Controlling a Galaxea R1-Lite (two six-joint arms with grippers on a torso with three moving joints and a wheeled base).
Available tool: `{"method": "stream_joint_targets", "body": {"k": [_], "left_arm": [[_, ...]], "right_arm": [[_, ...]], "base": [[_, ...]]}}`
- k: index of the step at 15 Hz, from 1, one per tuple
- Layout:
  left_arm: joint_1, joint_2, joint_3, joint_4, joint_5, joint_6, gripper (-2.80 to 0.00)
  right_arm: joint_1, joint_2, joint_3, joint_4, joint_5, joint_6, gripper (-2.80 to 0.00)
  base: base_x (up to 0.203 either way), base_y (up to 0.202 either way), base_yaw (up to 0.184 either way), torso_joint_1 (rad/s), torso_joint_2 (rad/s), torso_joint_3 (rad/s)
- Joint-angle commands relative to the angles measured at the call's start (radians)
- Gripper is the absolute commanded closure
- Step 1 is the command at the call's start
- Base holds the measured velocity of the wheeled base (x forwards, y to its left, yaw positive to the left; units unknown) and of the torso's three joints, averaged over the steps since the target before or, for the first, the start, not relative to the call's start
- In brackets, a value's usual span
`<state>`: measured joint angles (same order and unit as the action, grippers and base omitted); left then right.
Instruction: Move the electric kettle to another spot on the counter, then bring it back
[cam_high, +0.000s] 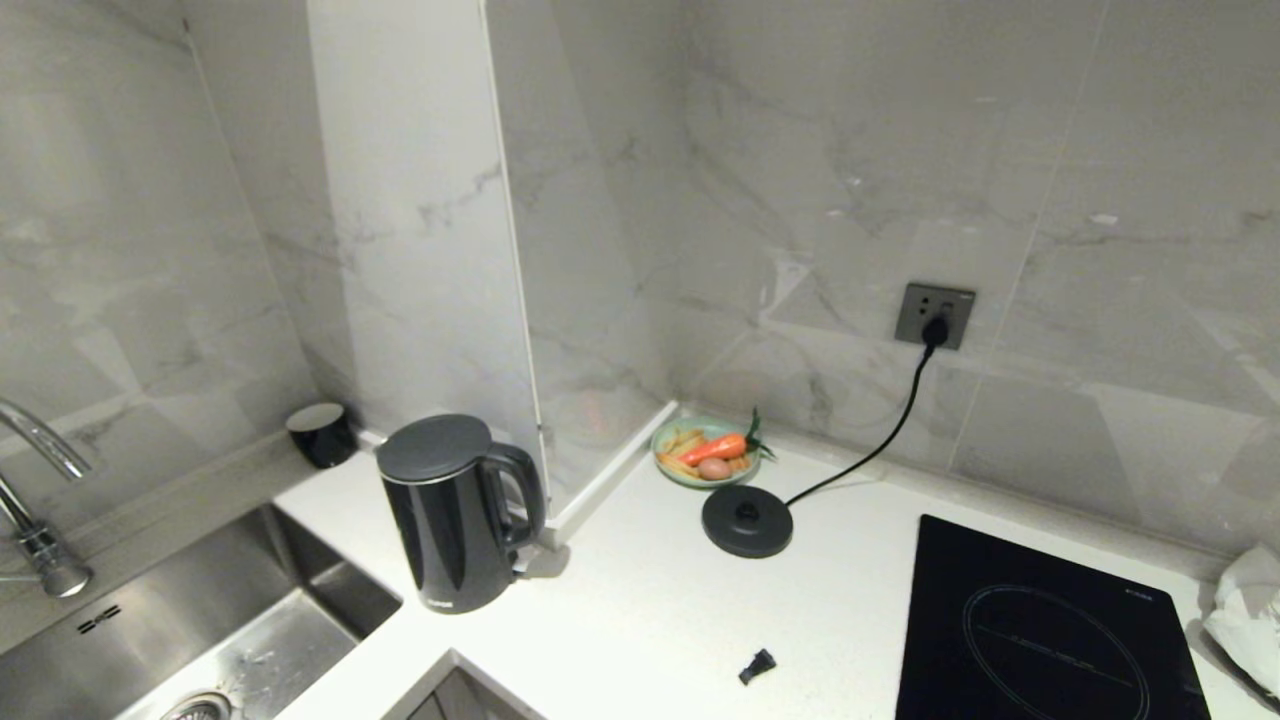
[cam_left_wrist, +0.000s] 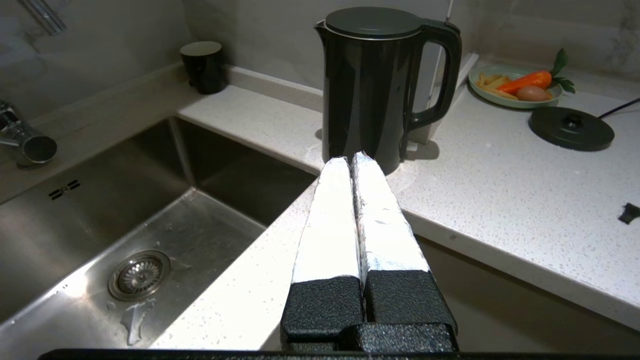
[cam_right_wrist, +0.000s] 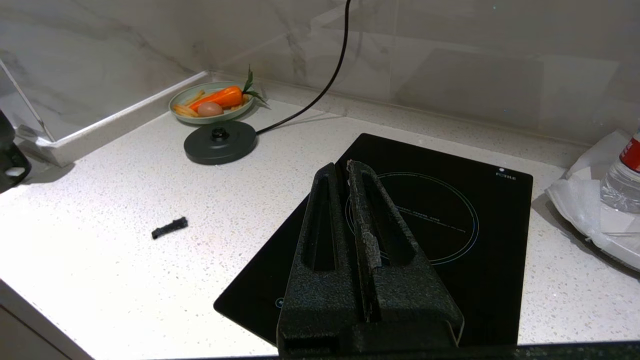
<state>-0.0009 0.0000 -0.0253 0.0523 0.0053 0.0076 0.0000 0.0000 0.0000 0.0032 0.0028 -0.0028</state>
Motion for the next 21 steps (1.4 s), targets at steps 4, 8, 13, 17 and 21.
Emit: {"method": "stream_joint_targets", "body": {"k": [4,8,13,17,21], "left_arm": [[0.001,0.002,-0.001,0.001,0.001,0.000,0.00],[0.001,0.000,-0.001,-0.006,0.004,-0.002,0.00],[0.001,0.000,0.001,-0.006,0.002,-0.001,0.00],[0.001,0.000,0.001,-0.006,0.002,-0.001,0.00],[0.001,0.000,0.001,-0.006,0.002,0.000,0.00]], "right_arm": [[0.000,0.000,0.000,0.000,0.000,0.000,0.00],[0.000,0.000,0.000,0.000,0.000,0.000,0.00],[0.000,0.000,0.000,0.000,0.000,0.000,0.00],[0.000,0.000,0.000,0.000,0.000,0.000,0.00],[0.000,0.000,0.000,0.000,0.000,0.000,0.00]], "base": [[0.000,0.000,0.000,0.000,0.00,0.000],[0.000,0.000,0.000,0.000,0.00,0.000],[0.000,0.000,0.000,0.000,0.00,0.000],[0.000,0.000,0.000,0.000,0.00,0.000],[0.000,0.000,0.000,0.000,0.00,0.000]]}}
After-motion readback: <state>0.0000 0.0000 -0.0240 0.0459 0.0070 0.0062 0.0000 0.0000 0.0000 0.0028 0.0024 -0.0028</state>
